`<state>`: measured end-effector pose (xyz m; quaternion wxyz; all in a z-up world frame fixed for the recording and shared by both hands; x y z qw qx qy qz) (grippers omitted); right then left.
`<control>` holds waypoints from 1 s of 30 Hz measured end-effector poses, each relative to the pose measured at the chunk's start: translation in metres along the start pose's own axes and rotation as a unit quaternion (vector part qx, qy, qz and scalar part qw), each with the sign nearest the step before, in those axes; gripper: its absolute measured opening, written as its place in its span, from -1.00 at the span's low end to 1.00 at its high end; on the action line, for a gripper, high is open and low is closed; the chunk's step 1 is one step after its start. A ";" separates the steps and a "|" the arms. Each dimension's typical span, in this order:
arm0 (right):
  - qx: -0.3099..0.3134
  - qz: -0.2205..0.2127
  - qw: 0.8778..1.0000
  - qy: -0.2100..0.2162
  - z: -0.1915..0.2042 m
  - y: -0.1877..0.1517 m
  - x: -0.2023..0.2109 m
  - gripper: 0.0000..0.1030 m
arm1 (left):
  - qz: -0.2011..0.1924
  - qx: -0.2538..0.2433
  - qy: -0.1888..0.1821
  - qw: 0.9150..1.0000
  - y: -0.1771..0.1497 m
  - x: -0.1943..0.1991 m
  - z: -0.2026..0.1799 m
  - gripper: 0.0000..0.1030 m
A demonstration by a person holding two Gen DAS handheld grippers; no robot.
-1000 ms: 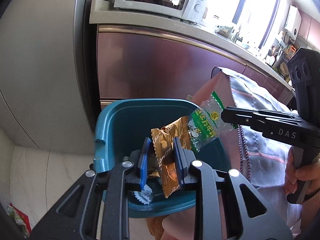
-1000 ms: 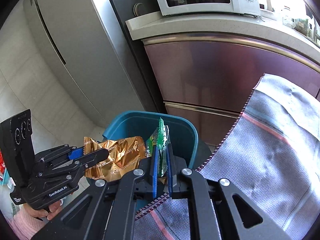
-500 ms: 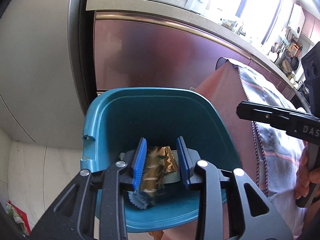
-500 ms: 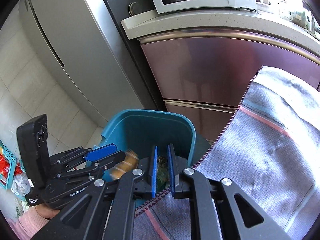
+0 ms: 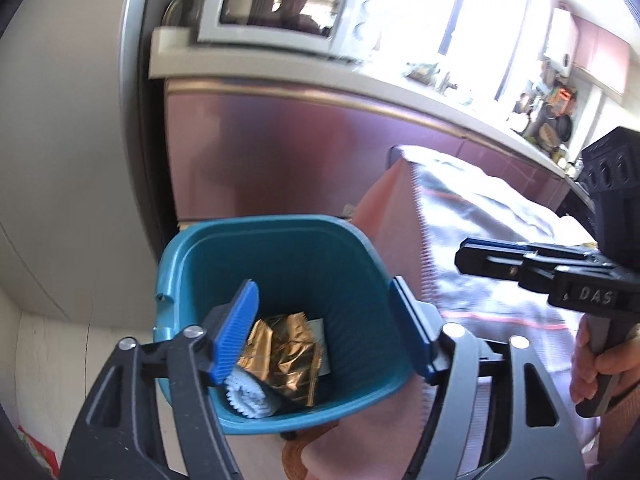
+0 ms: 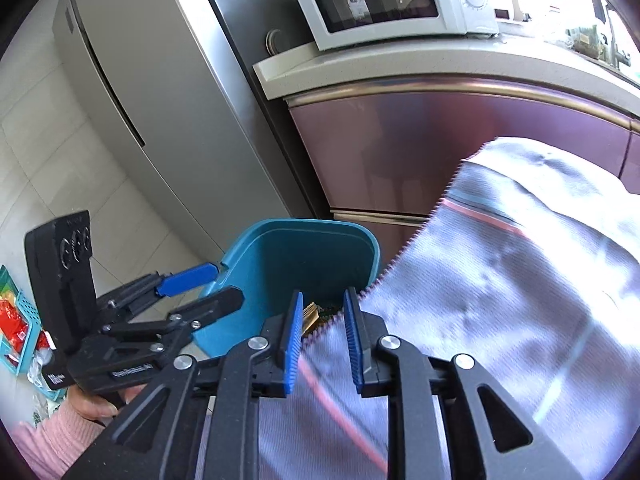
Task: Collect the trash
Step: 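Move both open tools back over the table toward the cup and peels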
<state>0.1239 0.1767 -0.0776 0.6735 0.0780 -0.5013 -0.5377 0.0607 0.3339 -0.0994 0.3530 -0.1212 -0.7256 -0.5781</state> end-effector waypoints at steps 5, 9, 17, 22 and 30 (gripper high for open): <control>0.002 -0.030 0.999 -0.015 -0.002 -0.019 0.043 -0.38 | -0.035 -0.030 -0.026 0.999 0.004 0.029 -0.028 0.75; -0.010 -0.060 0.998 -0.034 -0.011 -0.035 0.082 -0.24 | -0.044 -0.044 -0.062 0.996 0.003 0.044 -0.059 0.89; -0.046 -0.105 0.991 -0.072 -0.035 -0.075 0.150 -0.15 | -0.027 -0.050 -0.149 0.987 0.002 0.061 -0.121 0.89; -0.072 -0.129 0.984 -0.102 -0.055 -0.101 0.188 -0.13 | -0.024 -0.067 -0.175 0.982 -0.002 0.067 -0.156 0.89; -0.118 -0.170 0.967 -0.151 -0.089 -0.136 0.247 -0.07 | -0.019 -0.110 -0.204 0.973 -0.007 0.065 -0.223 0.89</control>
Point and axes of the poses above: each gripper's, at about its wrist camera, not at the fingertips, and x roughly against the way its jaws point, z to its left, y to its top, the point moved 3 cm from there along -x, roughly the way its jaws point, and after that the axes turned 13 degrees about y, right-handed, at the moved point
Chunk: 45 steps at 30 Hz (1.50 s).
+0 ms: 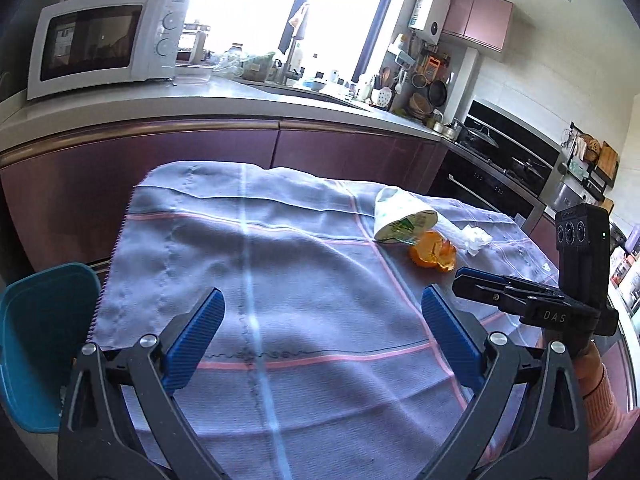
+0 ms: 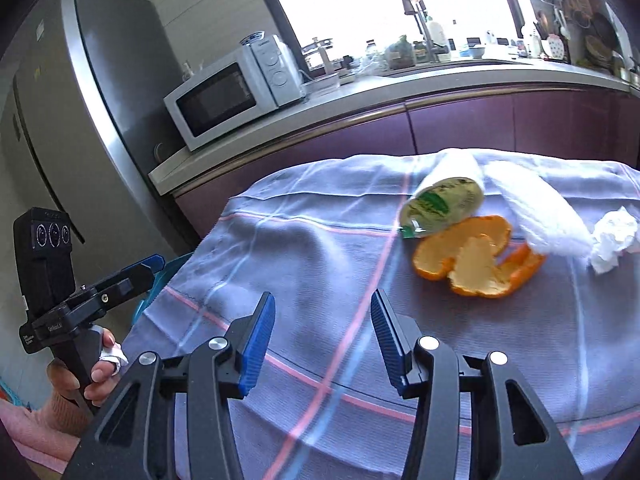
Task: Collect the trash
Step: 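Move both open tools back over the table toward the cup and peels, then grasp the white paper cup with the right tool while the left tool grasps the green packet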
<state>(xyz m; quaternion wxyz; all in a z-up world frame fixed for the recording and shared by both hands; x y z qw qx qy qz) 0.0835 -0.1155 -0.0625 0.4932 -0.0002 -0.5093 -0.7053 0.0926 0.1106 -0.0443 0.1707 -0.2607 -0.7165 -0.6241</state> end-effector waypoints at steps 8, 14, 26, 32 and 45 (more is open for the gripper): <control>-0.038 -0.039 0.998 -0.034 -0.048 0.004 0.036 -0.07 | 0.014 -0.040 -0.011 0.999 0.007 -0.033 -0.051 0.89; -0.064 -0.053 0.996 -0.043 -0.078 0.011 0.044 -0.07 | 0.023 -0.067 -0.004 0.998 0.019 -0.060 -0.079 0.89; -0.111 -0.063 0.990 -0.054 -0.121 0.025 0.037 -0.07 | 0.027 -0.115 0.010 0.993 0.047 -0.105 -0.116 0.83; -0.132 -0.065 0.988 -0.053 -0.131 0.031 0.030 -0.07 | 0.041 -0.145 0.015 0.988 0.056 -0.133 -0.135 0.63; -0.178 -0.071 0.980 -0.048 -0.147 0.040 0.020 -0.22 | 0.075 -0.194 0.009 0.978 0.066 -0.188 -0.164 -0.13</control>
Point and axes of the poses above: each gripper's, at about its wrist camera, not at the fingertips, and x roughly against the way its jaws point, z to its left, y to its top, the point moved 3 cm from there along -x, roughly the way its jaws point, and after that the axes turned 13 degrees about y, right-handed, at the moved point
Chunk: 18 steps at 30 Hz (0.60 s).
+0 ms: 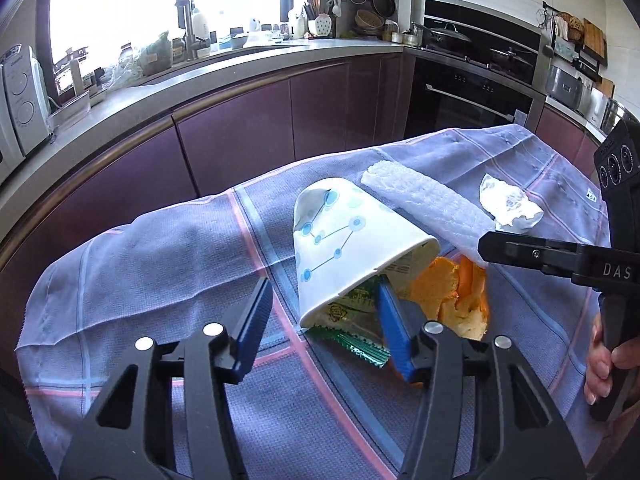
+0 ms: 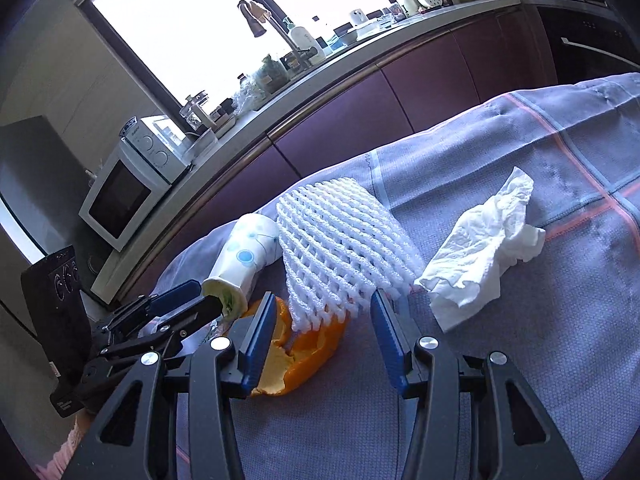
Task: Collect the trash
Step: 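Grasp the white paper cup with the right tool while the left tool grasps the green packet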
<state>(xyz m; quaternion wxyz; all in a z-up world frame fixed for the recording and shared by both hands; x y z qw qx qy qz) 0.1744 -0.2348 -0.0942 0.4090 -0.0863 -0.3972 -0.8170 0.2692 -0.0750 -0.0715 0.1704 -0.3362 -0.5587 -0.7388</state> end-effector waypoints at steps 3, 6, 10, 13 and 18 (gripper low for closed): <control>-0.004 0.004 1.000 0.001 -0.002 0.001 -0.003 -0.53 | 0.005 -0.004 -0.005 1.000 0.002 -0.006 -0.004 -0.44; -0.002 0.004 1.000 0.001 -0.002 0.000 -0.003 -0.73 | 0.001 -0.003 -0.005 1.000 0.001 -0.005 -0.006 -0.57; 0.002 -0.003 1.000 0.009 0.000 0.000 0.001 -0.88 | -0.008 0.007 -0.006 1.000 -0.001 0.002 -0.002 -0.91; 0.012 -0.010 1.000 0.017 0.007 -0.001 0.008 -0.95 | -0.017 0.017 -0.012 1.000 -0.002 0.014 0.002 -0.92; 0.041 -0.017 0.999 0.023 0.021 -0.003 0.022 -0.95 | -0.034 0.033 -0.019 0.999 -0.009 0.041 0.014 -0.93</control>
Point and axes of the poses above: each gripper's, at about its wrist camera, not at the fingertips, and x roughly against the way its jaws point, z to its left, y to its top, the point moved 3 cm from there along -x, roughly the way its jaws point, and after that the axes turned 13 degrees about y, right-handed, at the moved point
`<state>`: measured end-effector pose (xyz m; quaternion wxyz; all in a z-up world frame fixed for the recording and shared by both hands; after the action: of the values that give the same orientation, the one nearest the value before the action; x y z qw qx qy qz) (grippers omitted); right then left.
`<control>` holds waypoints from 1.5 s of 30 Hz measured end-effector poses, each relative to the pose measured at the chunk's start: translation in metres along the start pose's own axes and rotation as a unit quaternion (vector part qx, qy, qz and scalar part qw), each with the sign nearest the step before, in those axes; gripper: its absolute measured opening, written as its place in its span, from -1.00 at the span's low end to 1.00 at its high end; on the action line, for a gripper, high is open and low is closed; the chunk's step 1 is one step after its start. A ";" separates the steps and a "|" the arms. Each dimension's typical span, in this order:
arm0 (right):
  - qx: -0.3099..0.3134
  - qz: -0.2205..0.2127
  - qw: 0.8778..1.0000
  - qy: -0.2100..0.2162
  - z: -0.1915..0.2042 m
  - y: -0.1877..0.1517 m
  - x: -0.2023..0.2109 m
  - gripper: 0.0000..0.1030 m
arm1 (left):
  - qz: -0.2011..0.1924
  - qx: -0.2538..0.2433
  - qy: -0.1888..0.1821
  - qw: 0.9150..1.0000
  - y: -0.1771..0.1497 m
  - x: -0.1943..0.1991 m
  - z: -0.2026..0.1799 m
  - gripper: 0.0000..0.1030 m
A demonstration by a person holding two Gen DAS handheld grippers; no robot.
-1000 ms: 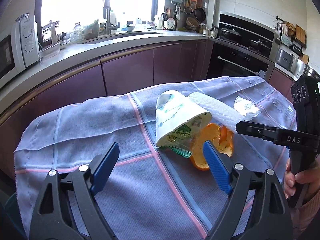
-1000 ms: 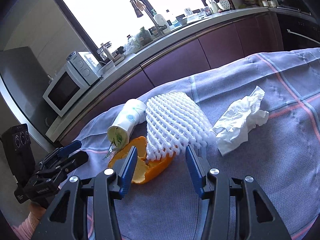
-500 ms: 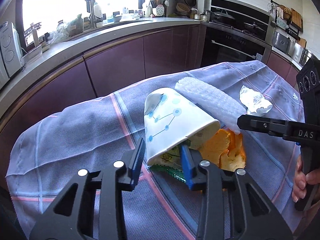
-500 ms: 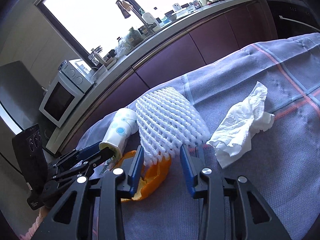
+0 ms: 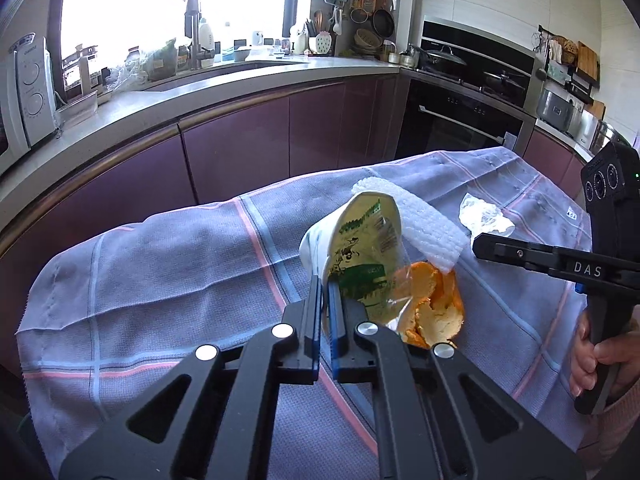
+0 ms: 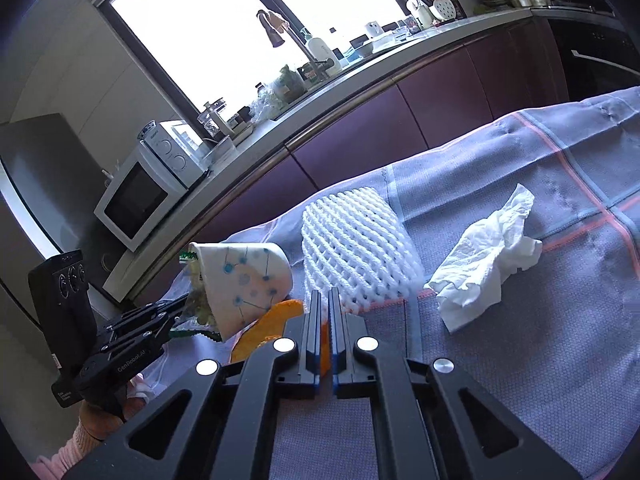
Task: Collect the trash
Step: 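Grasp the white paper cup with the right tool while the left tool grasps the green packet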
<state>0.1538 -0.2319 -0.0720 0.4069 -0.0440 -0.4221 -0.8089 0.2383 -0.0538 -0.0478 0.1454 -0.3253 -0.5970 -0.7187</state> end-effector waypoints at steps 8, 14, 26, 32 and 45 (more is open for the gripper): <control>0.029 0.014 0.999 0.020 0.025 -0.007 0.008 -0.87 | -0.018 0.009 -0.006 1.000 -0.015 0.040 0.011 -0.93; 0.072 0.052 0.993 0.077 0.075 -0.027 -0.004 -0.36 | -0.016 0.003 -0.012 1.000 -0.027 0.047 0.002 -0.91; 0.007 0.072 0.995 0.073 0.063 -0.043 -0.016 -0.54 | -0.010 -0.021 -0.022 0.999 -0.041 0.047 -0.027 -0.86; -0.004 0.077 0.993 0.087 0.054 -0.054 -0.013 -0.90 | -0.003 -0.024 -0.021 0.999 -0.044 0.044 -0.028 -0.85; -0.009 0.041 0.994 0.101 0.049 -0.054 0.035 -0.93 | 0.006 -0.008 -0.001 1.000 -0.052 0.040 -0.015 -0.90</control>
<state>0.0792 -0.2016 -0.0610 0.4799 0.0170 -0.3690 -0.7957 0.1727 -0.0478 -0.0631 0.1463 -0.3308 -0.5899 -0.7219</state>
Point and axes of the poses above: each gripper's, at about its wrist camera, not at the fingertips, and x roughly against the way its jaws point, z to its left, y to its top, the point moved 3 cm from there along -x, roughly the way its jaws point, and after that the axes turned 13 degrees about y, right-handed, at the moved point
